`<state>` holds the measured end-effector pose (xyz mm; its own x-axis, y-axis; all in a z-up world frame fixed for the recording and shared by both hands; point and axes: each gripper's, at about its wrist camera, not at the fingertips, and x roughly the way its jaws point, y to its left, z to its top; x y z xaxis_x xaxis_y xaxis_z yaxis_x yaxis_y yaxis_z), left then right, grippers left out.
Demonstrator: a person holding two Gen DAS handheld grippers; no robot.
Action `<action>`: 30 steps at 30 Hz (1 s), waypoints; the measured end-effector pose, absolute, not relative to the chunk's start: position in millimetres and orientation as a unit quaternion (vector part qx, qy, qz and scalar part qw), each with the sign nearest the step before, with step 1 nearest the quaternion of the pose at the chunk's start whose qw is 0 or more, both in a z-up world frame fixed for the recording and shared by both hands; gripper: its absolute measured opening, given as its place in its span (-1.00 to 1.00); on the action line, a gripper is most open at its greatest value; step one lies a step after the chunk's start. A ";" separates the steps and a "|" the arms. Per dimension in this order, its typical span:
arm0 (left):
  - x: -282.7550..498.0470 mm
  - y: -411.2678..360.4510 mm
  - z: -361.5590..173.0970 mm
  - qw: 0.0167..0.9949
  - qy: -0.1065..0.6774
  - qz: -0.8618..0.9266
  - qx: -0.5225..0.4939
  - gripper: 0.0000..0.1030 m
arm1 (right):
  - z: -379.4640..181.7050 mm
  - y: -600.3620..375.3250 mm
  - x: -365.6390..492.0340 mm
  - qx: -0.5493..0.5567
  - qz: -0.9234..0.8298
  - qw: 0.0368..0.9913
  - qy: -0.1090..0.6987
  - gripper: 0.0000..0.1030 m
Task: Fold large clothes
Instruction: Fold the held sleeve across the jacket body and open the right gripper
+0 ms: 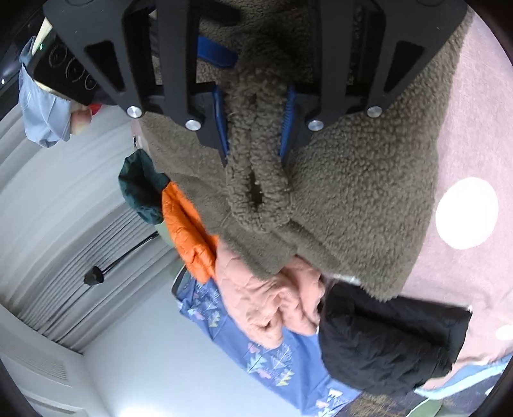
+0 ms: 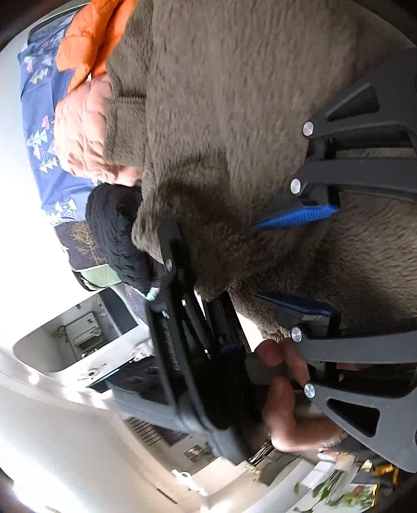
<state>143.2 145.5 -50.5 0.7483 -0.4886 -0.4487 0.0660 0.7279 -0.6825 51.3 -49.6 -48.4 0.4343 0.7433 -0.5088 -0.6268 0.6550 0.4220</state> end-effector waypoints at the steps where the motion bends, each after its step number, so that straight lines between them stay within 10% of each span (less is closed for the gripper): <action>1: 140.8 148.4 -44.9 0.877 0.307 -0.160 -0.333 -0.47 | -43.4 -58.4 50.7 0.093 0.407 0.844 0.337 -0.21; 16: 120.5 185.2 -79.5 0.866 0.308 -0.141 -0.369 -0.51 | -4.9 -217.3 134.7 0.175 0.195 0.913 0.313 -0.27; 21: 113.8 192.7 -91.5 0.869 0.307 -0.128 -0.367 -0.51 | -64.2 -237.6 184.6 0.175 0.137 0.890 0.399 -0.88; 30: 111.6 187.7 -88.0 0.880 0.308 -0.117 -0.342 -0.42 | -57.7 -245.9 165.7 0.195 0.146 0.896 0.371 -0.74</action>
<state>111.6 187.7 -88.0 0.7829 -0.4164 -0.4623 -0.0056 0.7383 -0.6744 165.7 -245.9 -57.7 0.6827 0.4060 -0.6075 -0.1165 0.8813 0.4580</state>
